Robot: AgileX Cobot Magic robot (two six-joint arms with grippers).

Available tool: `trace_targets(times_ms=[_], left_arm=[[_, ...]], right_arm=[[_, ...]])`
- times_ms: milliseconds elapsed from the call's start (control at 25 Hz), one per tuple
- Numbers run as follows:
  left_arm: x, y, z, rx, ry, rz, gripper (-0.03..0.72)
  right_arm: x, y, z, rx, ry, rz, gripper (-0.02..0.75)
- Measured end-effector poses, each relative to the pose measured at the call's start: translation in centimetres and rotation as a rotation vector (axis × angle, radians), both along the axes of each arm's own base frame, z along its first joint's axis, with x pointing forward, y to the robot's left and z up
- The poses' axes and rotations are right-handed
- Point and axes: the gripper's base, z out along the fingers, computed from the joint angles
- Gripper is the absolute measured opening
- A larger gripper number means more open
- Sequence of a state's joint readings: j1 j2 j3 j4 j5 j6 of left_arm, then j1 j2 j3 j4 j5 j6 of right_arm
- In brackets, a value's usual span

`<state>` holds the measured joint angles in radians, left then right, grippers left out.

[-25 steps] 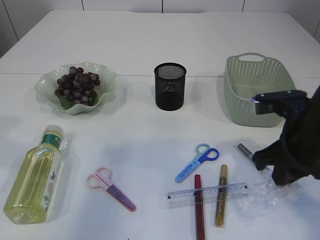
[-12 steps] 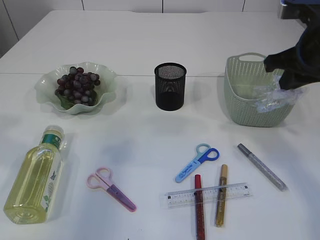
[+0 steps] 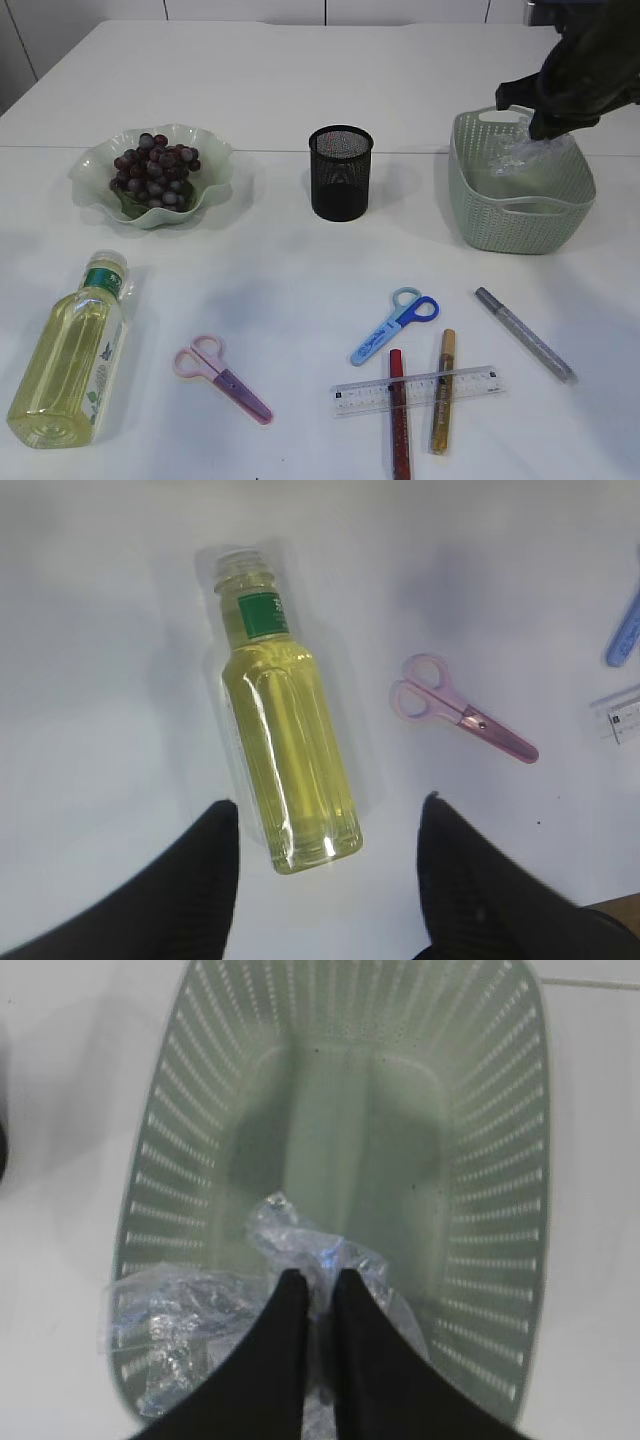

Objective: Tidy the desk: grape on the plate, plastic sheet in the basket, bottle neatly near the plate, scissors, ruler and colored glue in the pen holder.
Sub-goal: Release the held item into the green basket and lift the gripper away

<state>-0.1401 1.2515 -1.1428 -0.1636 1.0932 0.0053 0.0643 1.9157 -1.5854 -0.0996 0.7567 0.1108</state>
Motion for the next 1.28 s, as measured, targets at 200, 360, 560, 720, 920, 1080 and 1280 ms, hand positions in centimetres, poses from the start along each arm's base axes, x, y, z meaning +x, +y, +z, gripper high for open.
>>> trace_targets(times_ms=[200,360,560,720,920,1080,1280], left_arm=[[0.0,0.0,0.0,0.000,0.003,0.000,0.415],[-0.1,0.0,0.0,0.000,0.008,-0.001,0.415],[-0.1,0.0,0.0,-0.001,0.008,-0.001,0.415],[-0.1,0.0,0.0,-0.001,0.008,-0.003,0.415],[0.0,0.0,0.0,-0.002,0.000,-0.001,0.415],[0.1,0.0,0.0,-0.002,-0.006,0.000,0.415],[0.1,0.0,0.0,-0.003,-0.012,0.001,0.415]], right_arm=[[2.8,-0.2,-1.0,-0.017,-0.021,-0.050,0.227],[3.2,-0.3,-1.0,-0.015,-0.026,-0.067,0.475],[2.8,-0.4,-1.2,-0.023,0.024,-0.076,0.559],[2.0,-0.5,-1.5,-0.036,0.129,-0.087,0.563],[0.3,-0.7,-1.5,-0.076,0.297,-0.056,0.507],[-1.3,-0.6,0.5,-0.060,0.322,-0.045,0.466],[-4.3,-0.3,3.2,-0.018,0.300,-0.007,0.458]])
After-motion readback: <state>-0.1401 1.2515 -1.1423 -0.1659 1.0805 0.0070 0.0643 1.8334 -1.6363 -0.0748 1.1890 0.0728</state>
